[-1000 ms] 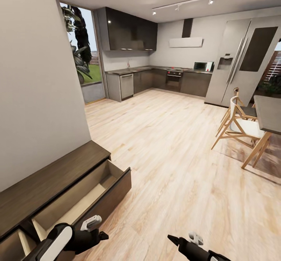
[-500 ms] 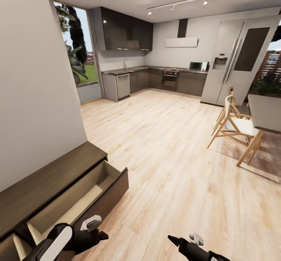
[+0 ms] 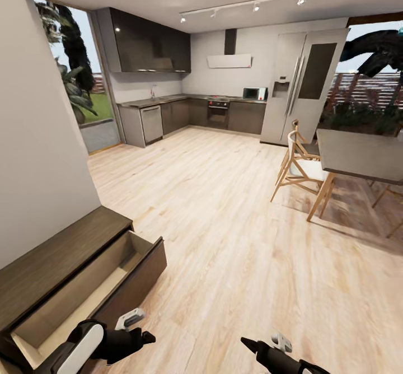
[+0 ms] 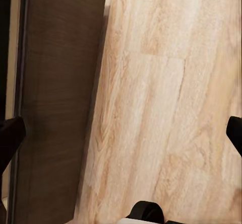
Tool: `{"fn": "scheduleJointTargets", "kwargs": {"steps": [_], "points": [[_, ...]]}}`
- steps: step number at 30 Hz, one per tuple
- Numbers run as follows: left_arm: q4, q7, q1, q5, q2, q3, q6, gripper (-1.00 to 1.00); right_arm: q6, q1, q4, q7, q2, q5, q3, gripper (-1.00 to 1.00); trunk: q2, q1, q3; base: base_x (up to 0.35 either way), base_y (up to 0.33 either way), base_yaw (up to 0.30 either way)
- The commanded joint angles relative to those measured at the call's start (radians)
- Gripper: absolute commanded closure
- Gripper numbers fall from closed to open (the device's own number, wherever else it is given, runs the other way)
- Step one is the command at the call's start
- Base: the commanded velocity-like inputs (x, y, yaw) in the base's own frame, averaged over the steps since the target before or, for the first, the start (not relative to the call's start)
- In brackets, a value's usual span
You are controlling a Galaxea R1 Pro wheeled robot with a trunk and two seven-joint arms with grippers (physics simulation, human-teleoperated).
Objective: Place each of the two pumpkins and all three candles from the living room inside a cabinet in the living room (use any cabinet), then make sure every cabinet is closed, and position the cauldron so it is next to a table in the living room.
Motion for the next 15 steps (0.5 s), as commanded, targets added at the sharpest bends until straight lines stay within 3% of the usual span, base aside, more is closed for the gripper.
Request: {"fn": "scheduleJointTargets", "kwargs": {"steps": [1,15], "points": [[-0.001,0.007,0.0,0.008,0.001,-0.003,0.001,-1.0,0.008,-0.001,0.0,0.002,0.0,-0.011,0.006,-1.0,-0.001,0.0,-0.001,-0.014,0.0,-0.279],[-0.001,0.007,0.0,0.008,0.002,0.002,-0.025,-1.0,0.008,-0.001,0.004,0.003,0.0,-0.011,0.006,-1.0,-0.001,0.0,-0.001,-0.002,0.0,-0.279]]}}
